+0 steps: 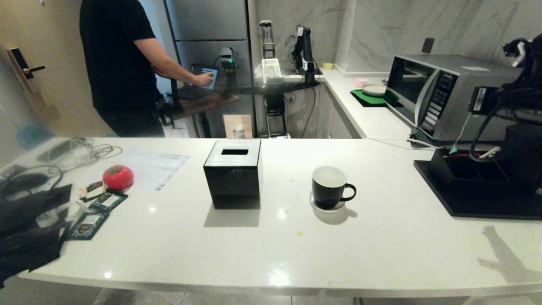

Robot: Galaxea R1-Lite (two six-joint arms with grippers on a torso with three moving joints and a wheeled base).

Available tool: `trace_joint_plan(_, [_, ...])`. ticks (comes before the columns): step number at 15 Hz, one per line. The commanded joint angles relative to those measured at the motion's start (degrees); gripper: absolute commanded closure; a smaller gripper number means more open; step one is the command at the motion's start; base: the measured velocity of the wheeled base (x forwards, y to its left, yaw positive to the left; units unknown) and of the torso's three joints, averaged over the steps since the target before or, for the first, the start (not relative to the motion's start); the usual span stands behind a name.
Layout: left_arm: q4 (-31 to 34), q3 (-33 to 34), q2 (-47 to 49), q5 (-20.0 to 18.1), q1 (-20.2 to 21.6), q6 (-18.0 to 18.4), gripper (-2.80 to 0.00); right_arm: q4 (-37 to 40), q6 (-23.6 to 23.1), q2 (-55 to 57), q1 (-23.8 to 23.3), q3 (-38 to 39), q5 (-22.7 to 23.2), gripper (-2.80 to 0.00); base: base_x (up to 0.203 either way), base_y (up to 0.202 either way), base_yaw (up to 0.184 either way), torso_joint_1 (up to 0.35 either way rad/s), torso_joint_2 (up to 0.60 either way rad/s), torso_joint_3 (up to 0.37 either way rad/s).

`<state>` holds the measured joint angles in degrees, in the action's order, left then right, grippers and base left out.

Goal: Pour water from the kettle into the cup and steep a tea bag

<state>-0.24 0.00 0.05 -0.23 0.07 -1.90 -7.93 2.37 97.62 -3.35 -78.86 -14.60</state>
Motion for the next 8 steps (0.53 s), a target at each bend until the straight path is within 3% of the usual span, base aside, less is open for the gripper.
trace_joint_plan(1, [-0.02,0.00,0.04,-0.03,0.01,-0.03,0.00,-0.62,0.05,-2.71,1.41,1.51,-0.08,0.00,0.000,0.000,0.000,0.000,0.00,0.000])
trace_joint_plan(8, [-0.02,0.00,0.04,-0.03,0.01,-0.03,0.00,-0.77,0.00,-5.19,5.48,2.39,-0.16,0.00,0.000,0.000,0.000,0.000,0.00,0.000])
